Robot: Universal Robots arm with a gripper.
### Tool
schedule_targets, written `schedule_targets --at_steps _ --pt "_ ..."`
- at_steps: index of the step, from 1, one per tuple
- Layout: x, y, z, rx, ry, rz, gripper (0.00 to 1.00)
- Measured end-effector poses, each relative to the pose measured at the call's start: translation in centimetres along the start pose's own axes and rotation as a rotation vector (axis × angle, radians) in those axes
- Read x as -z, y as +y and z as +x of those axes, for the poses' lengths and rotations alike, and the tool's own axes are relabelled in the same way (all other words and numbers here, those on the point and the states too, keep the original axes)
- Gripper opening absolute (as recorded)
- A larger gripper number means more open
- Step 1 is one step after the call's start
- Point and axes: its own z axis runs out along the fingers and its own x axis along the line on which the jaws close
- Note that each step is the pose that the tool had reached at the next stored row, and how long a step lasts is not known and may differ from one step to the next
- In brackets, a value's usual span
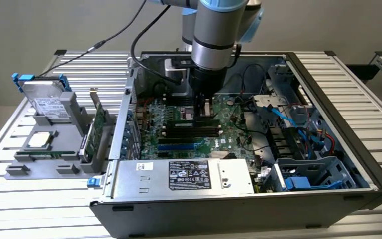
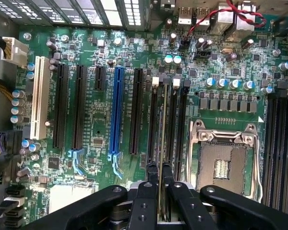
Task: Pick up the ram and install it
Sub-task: 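Insert the ram into the slot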
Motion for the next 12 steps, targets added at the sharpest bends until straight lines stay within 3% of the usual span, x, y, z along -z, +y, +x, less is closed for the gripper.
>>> schedule_targets --at_steps 4,12 --pt "-0.22 0.04 0.08 0.001 0.0032 0.0 0.14" --pt "-0.59 0.05 0.18 0.004 0.0187 -0.0009 0.14"
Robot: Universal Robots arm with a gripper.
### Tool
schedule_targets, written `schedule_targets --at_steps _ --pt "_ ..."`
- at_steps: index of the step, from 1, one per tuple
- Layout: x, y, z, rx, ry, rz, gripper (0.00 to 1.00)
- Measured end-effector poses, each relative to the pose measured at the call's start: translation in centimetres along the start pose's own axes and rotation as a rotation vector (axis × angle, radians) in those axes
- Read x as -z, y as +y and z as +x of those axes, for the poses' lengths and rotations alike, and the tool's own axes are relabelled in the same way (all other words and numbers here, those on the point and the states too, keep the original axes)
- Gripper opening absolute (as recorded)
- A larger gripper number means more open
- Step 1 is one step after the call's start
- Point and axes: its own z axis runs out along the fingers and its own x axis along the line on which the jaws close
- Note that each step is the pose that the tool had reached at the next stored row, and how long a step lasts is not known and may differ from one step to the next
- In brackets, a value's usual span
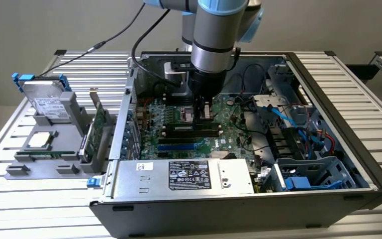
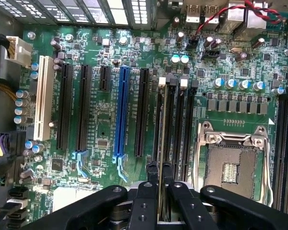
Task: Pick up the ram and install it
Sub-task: 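Insert the ram into the slot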
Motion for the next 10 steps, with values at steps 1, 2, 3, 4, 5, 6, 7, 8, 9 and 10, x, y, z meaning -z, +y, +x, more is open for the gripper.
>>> schedule_targets --at_steps 1,2,3,4,5,6,7,8,9,10 --pt "-0.09 -0.01 0.0 0.0 0.0014 -0.0001 0.14" --pt "-0.19 -0.02 -0.01 0.001 0.0026 -0.0001 0.14" --pt "-0.3 -0.02 -0.01 0.001 0.0032 -0.0001 0.14" --pt "-0.4 -0.03 -0.02 0.001 0.0037 -0.0002 0.14" --pt "-0.5 -0.04 -0.02 0.001 0.0042 -0.0001 0.14" --pt "-0.56 -0.04 -0.02 0.001 0.0049 -0.0002 0.14" --pt "-0.59 -0.04 -0.02 0.001 0.0055 -0.0003 0.14" --pt "-0.6 -0.04 -0.02 0.001 0.0061 -0.0004 0.14" --pt "-0.6 -0.04 -0.02 0.001 0.0066 -0.0005 0.14" --pt "-0.62 -0.04 -0.03 0.001 0.0069 -0.0004 0.14"
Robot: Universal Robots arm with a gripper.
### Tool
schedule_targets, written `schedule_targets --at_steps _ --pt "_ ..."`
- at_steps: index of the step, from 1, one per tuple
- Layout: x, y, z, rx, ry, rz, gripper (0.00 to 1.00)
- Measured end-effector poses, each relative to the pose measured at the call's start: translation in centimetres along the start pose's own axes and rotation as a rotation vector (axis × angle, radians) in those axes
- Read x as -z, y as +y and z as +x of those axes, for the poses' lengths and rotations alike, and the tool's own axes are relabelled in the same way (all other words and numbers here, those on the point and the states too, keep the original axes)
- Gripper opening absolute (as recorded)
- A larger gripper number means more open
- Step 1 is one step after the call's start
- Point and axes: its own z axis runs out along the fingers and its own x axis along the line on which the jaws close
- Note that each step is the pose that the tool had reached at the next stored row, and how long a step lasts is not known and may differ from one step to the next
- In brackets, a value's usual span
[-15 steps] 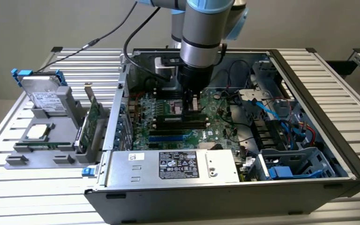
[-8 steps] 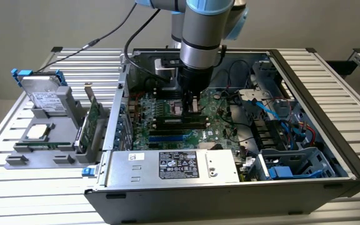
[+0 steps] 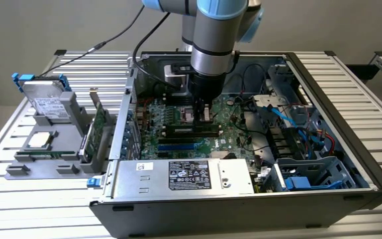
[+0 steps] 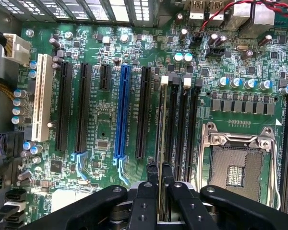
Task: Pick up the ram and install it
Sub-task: 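Insert the ram into the slot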
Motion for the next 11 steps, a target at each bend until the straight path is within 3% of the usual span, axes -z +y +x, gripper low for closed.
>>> schedule_targets --at_steps 11 --pt "-0.22 -0.02 -0.01 0.0 0.0013 0.0 0.14"
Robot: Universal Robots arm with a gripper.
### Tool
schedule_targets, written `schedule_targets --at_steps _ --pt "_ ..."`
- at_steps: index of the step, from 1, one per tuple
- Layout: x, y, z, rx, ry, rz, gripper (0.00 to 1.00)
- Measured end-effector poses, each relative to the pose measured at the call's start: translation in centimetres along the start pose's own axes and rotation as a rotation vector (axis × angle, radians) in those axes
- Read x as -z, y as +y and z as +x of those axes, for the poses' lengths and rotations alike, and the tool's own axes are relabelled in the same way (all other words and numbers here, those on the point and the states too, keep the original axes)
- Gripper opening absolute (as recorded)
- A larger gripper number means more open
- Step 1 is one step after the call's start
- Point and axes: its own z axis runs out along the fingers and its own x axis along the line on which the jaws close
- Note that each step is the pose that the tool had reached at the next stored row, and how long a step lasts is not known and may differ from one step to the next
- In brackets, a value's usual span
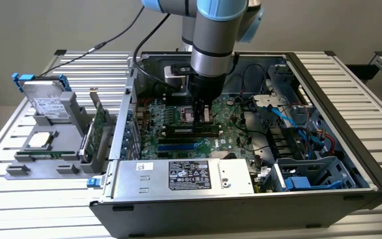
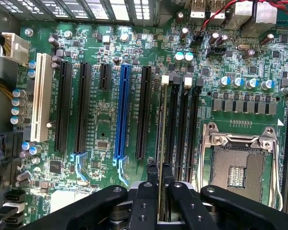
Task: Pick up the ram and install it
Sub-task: 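Insert the ram into the slot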
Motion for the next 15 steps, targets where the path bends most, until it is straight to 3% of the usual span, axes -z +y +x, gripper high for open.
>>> schedule_targets --at_steps 15 --pt "-0.25 -0.03 -0.15 0.0 0.0 0.0 0.14"
